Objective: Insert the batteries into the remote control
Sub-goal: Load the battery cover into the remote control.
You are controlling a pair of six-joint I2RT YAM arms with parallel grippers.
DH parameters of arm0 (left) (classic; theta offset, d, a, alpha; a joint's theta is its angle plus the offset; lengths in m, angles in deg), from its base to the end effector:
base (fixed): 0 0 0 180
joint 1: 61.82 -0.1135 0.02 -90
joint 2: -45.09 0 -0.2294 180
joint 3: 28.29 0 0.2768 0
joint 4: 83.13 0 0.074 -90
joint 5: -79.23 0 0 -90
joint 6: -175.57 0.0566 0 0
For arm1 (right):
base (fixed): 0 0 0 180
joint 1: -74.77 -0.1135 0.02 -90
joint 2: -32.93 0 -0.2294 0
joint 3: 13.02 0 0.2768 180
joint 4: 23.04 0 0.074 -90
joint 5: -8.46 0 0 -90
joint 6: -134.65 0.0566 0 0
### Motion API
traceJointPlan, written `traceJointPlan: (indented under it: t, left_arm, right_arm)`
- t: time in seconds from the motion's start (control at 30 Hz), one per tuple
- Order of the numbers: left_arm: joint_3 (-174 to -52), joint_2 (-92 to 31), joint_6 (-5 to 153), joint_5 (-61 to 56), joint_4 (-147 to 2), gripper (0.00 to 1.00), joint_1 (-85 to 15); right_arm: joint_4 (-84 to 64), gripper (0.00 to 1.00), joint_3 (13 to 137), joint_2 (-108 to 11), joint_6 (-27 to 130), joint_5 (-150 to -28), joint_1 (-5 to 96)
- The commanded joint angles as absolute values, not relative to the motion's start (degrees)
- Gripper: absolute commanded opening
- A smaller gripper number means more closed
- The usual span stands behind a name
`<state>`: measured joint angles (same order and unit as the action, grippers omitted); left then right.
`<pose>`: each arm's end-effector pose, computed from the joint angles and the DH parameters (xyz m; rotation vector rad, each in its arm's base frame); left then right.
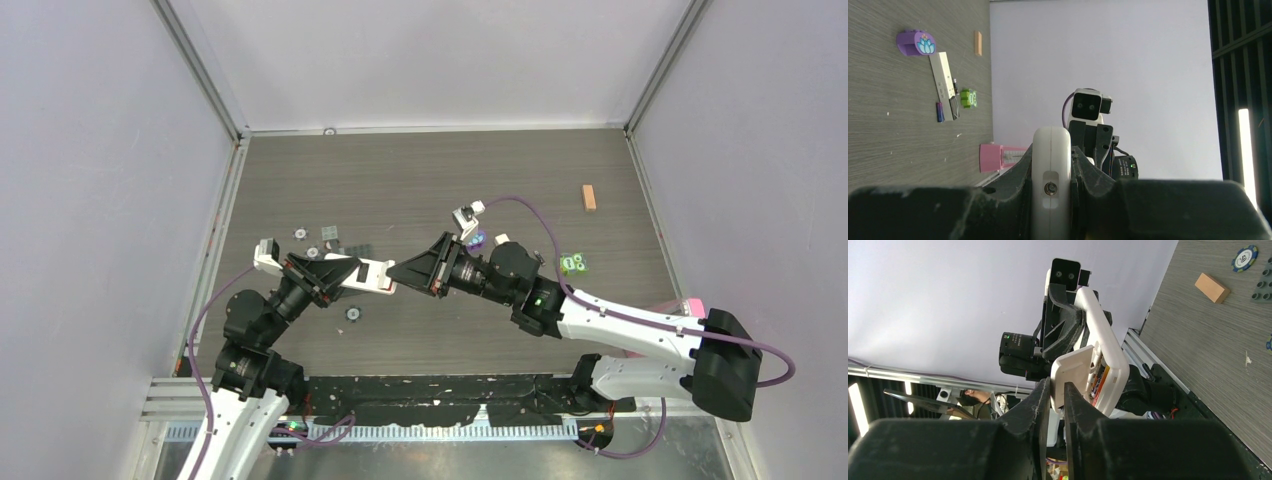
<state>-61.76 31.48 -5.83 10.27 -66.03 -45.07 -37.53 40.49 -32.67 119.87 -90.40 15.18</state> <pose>0.1704 -0.0725 0.2676 -0.8064 1.6318 -1.7128 0.1573 0.2853 0.2699 0.1064 1.9046 1.8872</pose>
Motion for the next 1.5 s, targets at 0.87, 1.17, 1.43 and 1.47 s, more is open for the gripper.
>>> traceJointPlan:
  t: [0.87,1.17,1.43,1.47]
  left_arm:
    - [-64.39,32.14,-6.11,11.85,-70.80,0.00,-45.04]
    - [-65.99,29.41,-2.77,16.99,-73.18,0.00,-45.03]
    - [-67.05,28.65,-0.54,18.57,-76.91,0.00,-45.04]
    - [-67.20,28.66,-0.27,18.60,-77.13,0.00,-45.04]
  right_arm:
    - [-26.32,0.11,41.21,-30.23,113.30,-91.01,16.60]
    - [-24.66,0.05,42.39,-30.95,107.51,-99.42,19.37]
    - [-33.14,0.05,37.99,-31.80,112.68,-104.05,19.58]
    - [-34.49,0.05,37.38,-31.77,113.69,-104.59,19.64]
